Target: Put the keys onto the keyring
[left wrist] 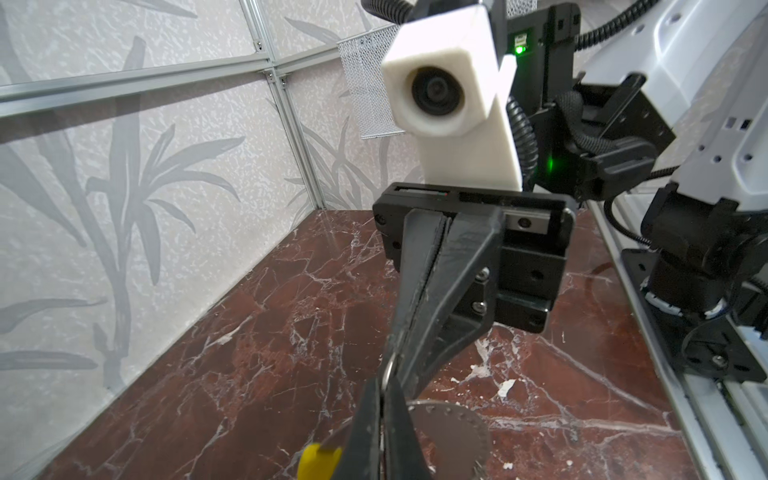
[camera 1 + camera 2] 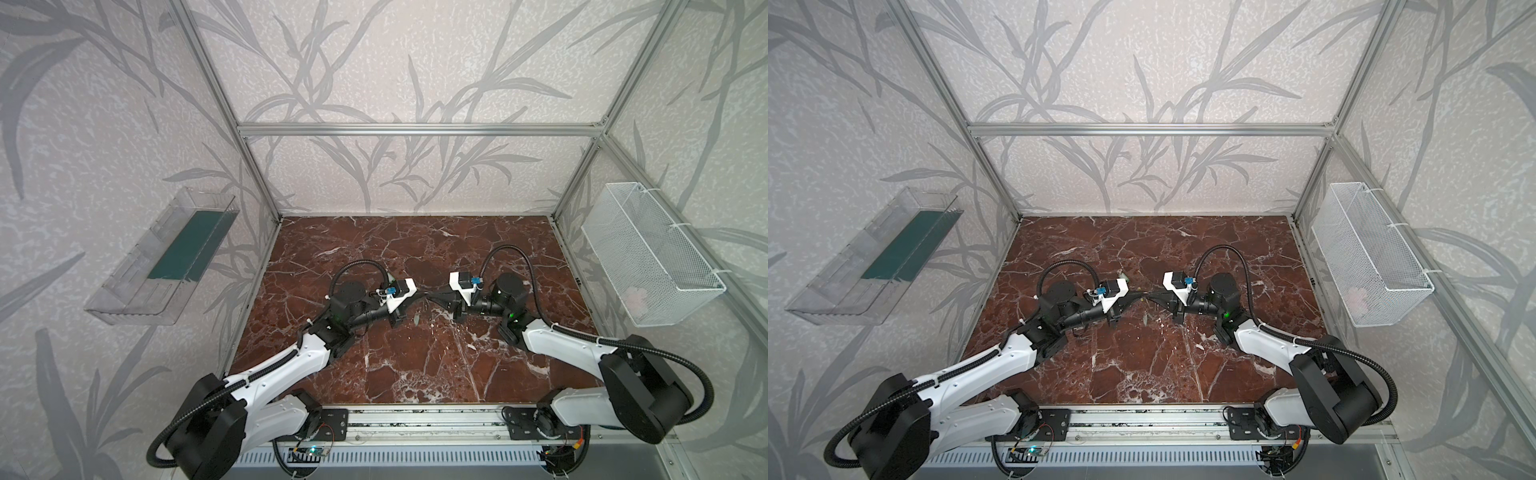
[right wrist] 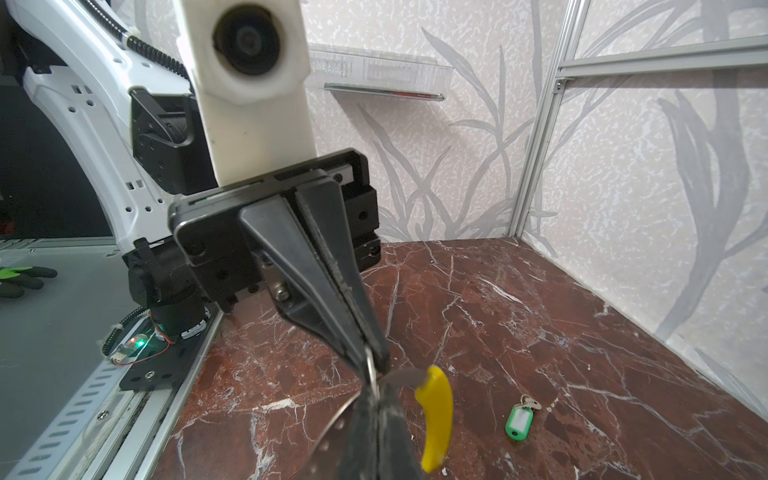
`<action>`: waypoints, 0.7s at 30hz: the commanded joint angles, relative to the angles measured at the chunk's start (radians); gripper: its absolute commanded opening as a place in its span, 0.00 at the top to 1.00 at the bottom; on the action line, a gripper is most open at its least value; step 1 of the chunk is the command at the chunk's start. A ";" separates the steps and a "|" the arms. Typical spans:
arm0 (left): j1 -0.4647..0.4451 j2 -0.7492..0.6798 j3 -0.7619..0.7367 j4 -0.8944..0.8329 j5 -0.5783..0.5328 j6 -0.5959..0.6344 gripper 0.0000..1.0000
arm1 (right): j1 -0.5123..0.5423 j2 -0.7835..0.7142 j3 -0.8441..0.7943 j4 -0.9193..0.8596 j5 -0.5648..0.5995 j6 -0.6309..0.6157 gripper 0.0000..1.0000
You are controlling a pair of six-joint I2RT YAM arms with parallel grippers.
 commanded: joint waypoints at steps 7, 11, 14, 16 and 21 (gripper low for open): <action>-0.021 -0.018 0.153 -0.302 -0.052 0.191 1.00 | -0.004 -0.128 0.030 -0.260 0.148 -0.203 0.67; -0.052 -0.016 0.267 -0.553 -0.166 0.358 1.00 | -0.007 -0.214 0.054 -0.438 0.211 -0.324 0.67; -0.081 0.005 0.345 -0.691 -0.236 0.457 1.00 | -0.006 -0.252 0.068 -0.497 0.239 -0.356 0.68; -0.102 0.021 0.387 -0.749 -0.273 0.493 1.00 | -0.006 -0.264 0.074 -0.508 0.240 -0.362 0.69; -0.136 0.045 0.447 -0.802 -0.310 0.544 1.00 | 0.007 -0.259 0.092 -0.516 0.217 -0.363 0.71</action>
